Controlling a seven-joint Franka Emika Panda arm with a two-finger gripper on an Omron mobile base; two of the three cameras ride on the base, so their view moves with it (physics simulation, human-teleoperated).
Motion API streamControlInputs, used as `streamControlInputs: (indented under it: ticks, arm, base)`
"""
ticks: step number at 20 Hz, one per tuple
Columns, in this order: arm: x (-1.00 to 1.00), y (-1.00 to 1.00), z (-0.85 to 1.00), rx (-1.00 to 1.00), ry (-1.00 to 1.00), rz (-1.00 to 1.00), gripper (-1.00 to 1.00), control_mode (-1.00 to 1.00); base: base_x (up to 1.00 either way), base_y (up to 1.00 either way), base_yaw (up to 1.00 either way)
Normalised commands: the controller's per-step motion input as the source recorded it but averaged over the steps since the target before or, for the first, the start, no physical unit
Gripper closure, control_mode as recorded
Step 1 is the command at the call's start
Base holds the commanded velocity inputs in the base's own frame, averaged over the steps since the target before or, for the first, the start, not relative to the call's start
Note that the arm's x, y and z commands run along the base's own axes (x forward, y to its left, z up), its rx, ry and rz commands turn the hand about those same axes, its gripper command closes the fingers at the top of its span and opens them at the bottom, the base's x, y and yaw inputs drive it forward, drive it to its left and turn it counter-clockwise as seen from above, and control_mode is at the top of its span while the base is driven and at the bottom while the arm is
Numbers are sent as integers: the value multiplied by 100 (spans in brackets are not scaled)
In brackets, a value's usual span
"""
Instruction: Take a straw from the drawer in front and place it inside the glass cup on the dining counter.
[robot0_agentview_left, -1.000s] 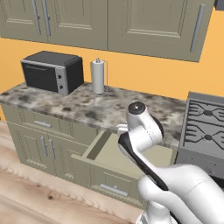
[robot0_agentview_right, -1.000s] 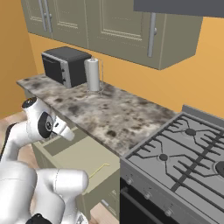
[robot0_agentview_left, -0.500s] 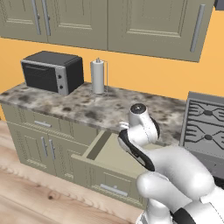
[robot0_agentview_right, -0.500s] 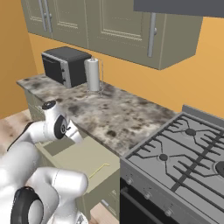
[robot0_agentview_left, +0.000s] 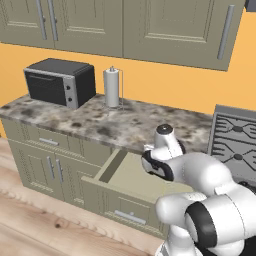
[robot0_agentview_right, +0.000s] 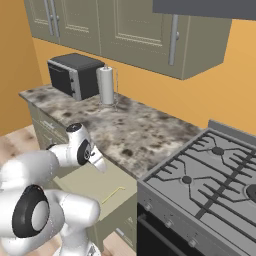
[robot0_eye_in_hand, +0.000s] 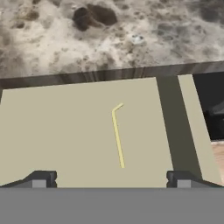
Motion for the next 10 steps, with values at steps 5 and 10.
streamControlInputs:
  ticks: [5,10]
  arm:
    - [1,-13,-55,5,9,0,-100,-100]
    - [7,-1,-51,4,5,-4,-100,-100]
  base:
    - [0,0,0]
    - [0,0,0]
